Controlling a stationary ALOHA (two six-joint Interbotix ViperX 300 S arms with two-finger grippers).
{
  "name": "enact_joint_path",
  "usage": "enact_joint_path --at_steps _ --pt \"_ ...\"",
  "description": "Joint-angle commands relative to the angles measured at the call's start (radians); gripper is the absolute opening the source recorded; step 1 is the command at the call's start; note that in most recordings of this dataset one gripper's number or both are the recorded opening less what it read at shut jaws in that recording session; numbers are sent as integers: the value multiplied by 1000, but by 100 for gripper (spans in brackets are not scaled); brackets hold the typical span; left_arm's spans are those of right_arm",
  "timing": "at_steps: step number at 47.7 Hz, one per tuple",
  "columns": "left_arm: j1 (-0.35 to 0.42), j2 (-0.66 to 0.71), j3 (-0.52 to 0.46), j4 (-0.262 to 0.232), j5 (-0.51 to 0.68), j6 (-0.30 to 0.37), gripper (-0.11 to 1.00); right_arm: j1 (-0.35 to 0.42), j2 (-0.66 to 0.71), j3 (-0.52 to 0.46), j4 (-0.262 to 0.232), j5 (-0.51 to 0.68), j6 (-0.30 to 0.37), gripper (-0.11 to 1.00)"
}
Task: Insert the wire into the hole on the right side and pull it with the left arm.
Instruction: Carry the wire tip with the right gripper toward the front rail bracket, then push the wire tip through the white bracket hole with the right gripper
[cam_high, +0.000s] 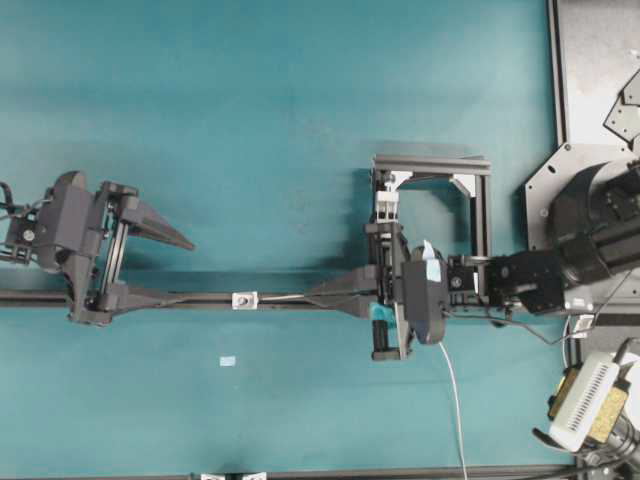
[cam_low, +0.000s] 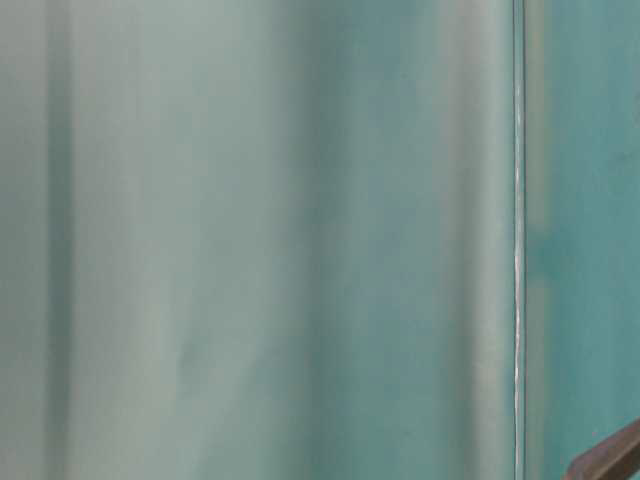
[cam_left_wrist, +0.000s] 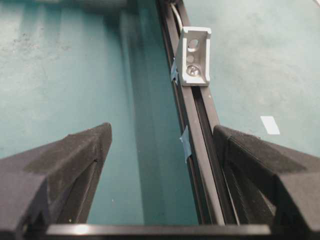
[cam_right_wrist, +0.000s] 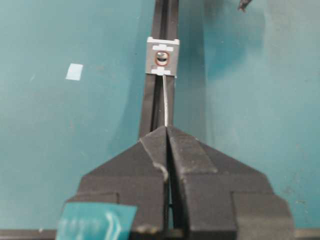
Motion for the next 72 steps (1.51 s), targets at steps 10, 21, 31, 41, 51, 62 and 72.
enact_joint_path --at_steps 10,21,31,41,51,62,72 --pt "-5 29 -25 -3 -49 2 86 52 40 -18 77 -101 -23 1" --pt "-5 55 -44 -3 -66 2 86 83 57 -25 158 -137 -66 1" --pt "-5 69 -60 -3 -66 2 86 91 57 -26 163 -146 -72 1" --pt "-3 69 -61 -3 -66 2 86 92 58 -40 163 -149 -72 1" --pt "-5 69 -61 -3 -66 2 86 92 58 -41 163 -147 -72 1" --pt "-3 64 -61 -3 -66 2 86 92 58 -43 163 -149 -72 1" --pt "-5 63 -63 -3 -66 2 86 92 57 -43 163 -149 -72 1"
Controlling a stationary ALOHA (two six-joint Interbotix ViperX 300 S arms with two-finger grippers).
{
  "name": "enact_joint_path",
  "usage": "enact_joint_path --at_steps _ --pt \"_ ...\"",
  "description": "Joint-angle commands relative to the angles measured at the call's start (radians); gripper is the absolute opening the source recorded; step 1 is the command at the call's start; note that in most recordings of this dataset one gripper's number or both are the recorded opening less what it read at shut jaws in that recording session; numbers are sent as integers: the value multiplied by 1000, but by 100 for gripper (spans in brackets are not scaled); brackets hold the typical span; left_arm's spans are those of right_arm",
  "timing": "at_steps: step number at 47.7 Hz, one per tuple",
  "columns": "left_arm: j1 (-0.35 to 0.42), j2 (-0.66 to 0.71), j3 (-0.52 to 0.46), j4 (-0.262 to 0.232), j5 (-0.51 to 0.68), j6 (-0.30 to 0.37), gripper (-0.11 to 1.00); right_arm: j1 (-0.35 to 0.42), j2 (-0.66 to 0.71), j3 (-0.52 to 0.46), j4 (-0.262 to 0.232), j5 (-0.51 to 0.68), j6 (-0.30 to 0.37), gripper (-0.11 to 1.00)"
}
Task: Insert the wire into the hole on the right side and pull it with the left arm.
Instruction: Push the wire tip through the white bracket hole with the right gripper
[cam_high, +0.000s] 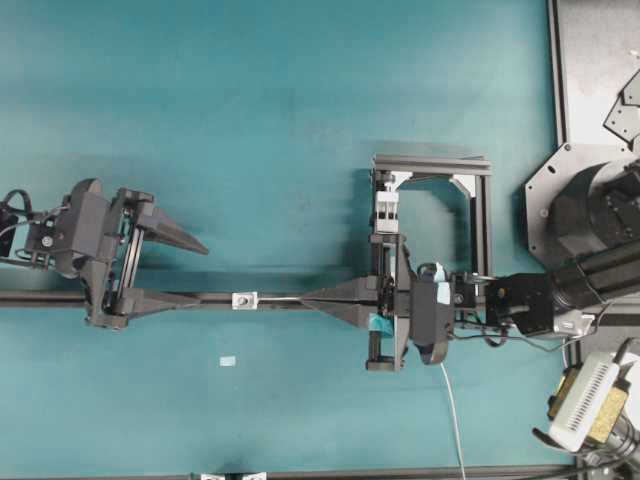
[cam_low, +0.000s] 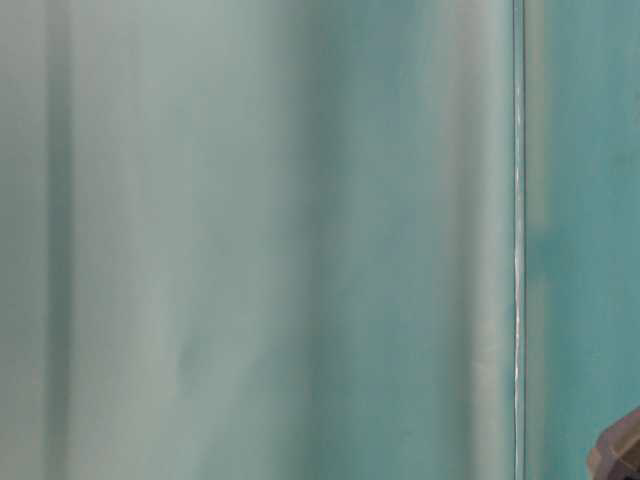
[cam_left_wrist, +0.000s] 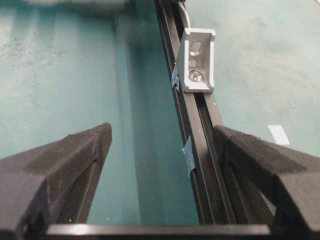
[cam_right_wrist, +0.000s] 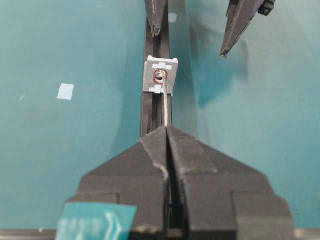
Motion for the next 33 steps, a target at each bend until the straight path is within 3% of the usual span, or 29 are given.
enact_joint_path --at_steps 1,33 --pt "-3 -20 -9 -2 -9 2 86 5 -12 -9 2 -11 2 1" --pt "-5 -21 -15 -2 -8 2 86 -2 20 -41 6 -9 2 1"
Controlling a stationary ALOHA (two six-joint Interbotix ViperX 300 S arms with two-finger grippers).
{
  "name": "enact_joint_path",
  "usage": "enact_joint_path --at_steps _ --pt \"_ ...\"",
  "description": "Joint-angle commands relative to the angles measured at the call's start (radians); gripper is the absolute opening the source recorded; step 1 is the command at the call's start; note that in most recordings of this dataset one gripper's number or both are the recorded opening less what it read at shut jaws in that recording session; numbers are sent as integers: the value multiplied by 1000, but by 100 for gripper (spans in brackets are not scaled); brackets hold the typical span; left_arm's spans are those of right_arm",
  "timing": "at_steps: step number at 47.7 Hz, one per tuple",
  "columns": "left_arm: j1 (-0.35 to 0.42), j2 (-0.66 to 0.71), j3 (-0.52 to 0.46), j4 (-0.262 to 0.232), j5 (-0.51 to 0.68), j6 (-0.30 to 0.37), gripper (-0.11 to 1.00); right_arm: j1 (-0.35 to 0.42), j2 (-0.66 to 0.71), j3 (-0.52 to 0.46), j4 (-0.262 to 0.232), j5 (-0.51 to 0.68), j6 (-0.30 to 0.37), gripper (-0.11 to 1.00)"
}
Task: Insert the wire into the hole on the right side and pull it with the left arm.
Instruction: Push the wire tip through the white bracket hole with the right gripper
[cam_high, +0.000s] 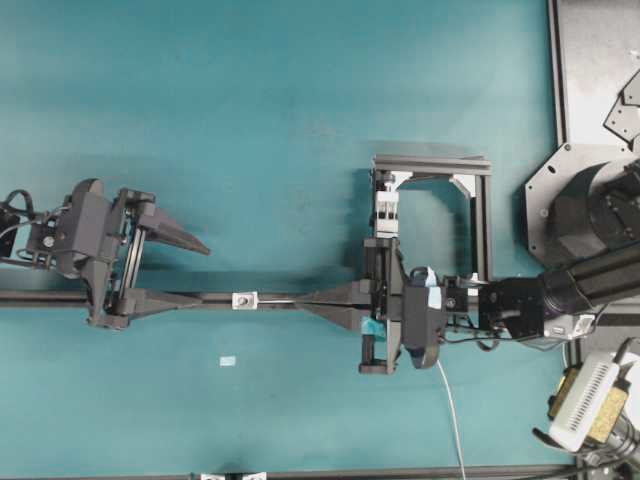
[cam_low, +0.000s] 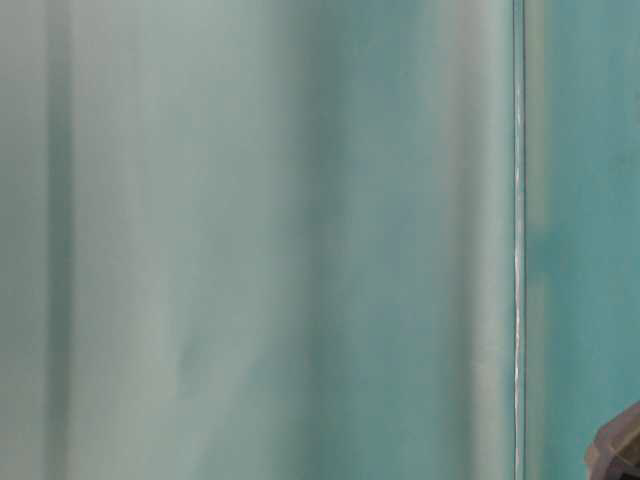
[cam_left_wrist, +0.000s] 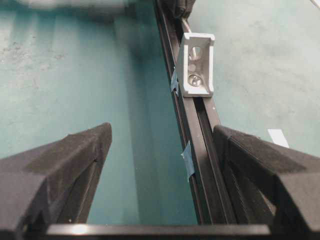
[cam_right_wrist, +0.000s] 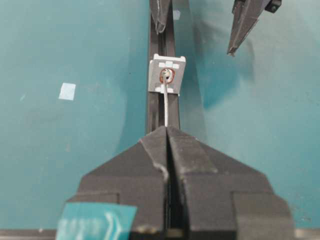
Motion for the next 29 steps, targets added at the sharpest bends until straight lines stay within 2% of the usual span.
enact_joint_path --at_steps 1,29 --pt "-3 -21 -9 -2 -8 3 86 0 -14 -12 2 -11 2 1" --pt "-6 -21 -12 -2 -5 2 86 -38 15 -57 2 -11 -9 1"
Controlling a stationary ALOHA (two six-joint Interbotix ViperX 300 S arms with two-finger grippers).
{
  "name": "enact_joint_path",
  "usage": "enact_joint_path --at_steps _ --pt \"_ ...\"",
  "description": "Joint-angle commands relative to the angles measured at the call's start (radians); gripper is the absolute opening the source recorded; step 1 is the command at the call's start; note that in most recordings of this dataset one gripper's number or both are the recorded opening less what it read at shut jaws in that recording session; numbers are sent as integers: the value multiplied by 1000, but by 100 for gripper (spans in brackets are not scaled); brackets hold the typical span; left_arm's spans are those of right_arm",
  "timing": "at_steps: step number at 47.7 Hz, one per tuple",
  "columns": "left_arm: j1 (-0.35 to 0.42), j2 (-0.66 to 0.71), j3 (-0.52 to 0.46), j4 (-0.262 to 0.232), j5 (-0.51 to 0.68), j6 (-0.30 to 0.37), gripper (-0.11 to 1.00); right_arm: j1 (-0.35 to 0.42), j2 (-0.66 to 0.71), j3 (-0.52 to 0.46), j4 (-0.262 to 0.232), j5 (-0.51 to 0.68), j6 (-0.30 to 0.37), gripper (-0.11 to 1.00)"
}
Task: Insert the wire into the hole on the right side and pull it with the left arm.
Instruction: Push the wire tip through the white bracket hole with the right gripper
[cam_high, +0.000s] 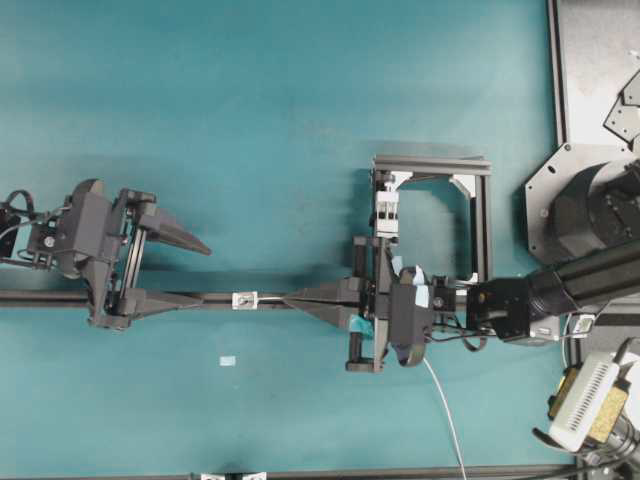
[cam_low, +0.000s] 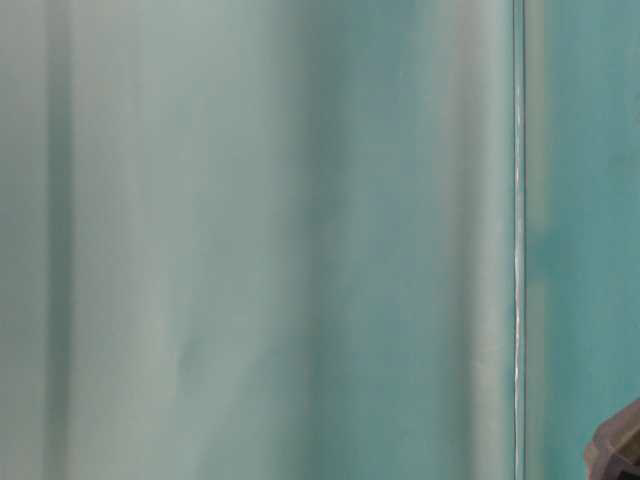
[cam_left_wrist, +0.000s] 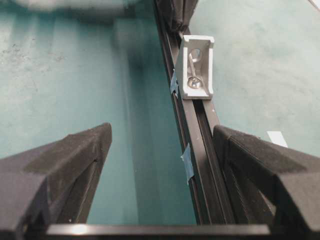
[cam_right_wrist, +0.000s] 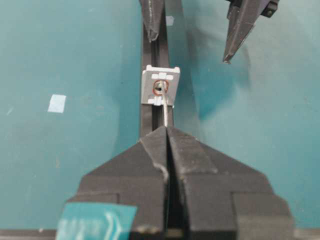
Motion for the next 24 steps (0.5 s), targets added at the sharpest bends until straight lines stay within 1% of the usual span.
enact_joint_path --at_steps 1,24 --pt "-6 -23 -11 -2 -5 0 86 -9 -12 -17 2 -9 -3 1" --pt "-6 -21 -12 -2 -5 2 86 -32 8 -51 -3 -3 -5 1"
